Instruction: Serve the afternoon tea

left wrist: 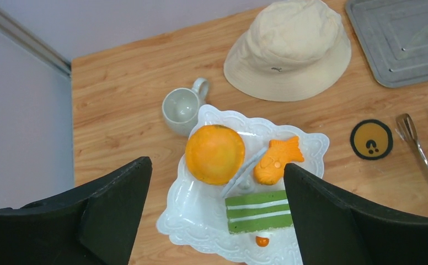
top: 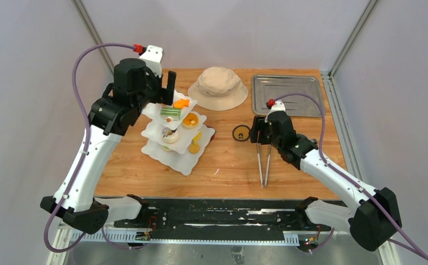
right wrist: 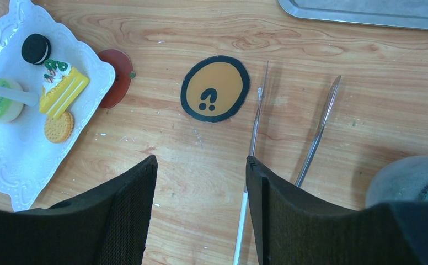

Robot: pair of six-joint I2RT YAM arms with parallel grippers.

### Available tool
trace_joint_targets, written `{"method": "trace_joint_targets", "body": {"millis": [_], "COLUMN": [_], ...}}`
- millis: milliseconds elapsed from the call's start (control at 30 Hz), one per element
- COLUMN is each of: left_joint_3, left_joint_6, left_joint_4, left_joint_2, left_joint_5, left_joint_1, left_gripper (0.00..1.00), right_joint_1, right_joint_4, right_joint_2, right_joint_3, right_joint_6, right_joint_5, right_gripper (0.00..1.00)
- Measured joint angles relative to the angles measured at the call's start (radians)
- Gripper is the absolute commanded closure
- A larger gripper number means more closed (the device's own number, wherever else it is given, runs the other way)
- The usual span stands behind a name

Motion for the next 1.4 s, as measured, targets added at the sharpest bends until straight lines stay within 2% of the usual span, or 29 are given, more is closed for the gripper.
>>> {"method": "trace_joint_targets", "body": {"millis": [133,400,567,733,1000,1400], "left_joint_3": [0.000,0.000,0.000,0.000,-0.008,-0.056], "left_joint_6": [0.047,0.114,0.130,0.137,0.132,0.134], "left_joint_4": [-0.001,-0.001,-0.007,-0.024,-0.050,-0.106], "left_joint_2": [0.016,0.032,0.063,0.074,0.042,-0.050], "left_joint_5": [0.111,0.235,0.264,0.268,0.250,0.145], "left_joint_1": [0.024,0.034,0.045,0.052,0.053,0.053], "left_gripper": [0.15,0.41,0.69,0.75,0.97,1.00], "right_joint_1": [0.000,0.000,0.000,-0.002,-0.006,-0.006], "right_joint_4": [-0.003,-0.007,-0.015,-0.018,-0.022,-0.021], "right_joint_2": [-0.011,-0.014,-0.026,-0.033,-0.033,-0.010], "right_joint_3": [0.000,0.000,0.000,-0.003,-0.004,-0.004], "right_joint_6": [0.000,0.000,-0.001,-0.001,-0.004,-0.005], "right_joint_5": [0.000,0.000,0.000,0.000,-0.016,-0.039], "right_gripper": [0.41,0.41,0.41,0.42,0.43,0.44]}}
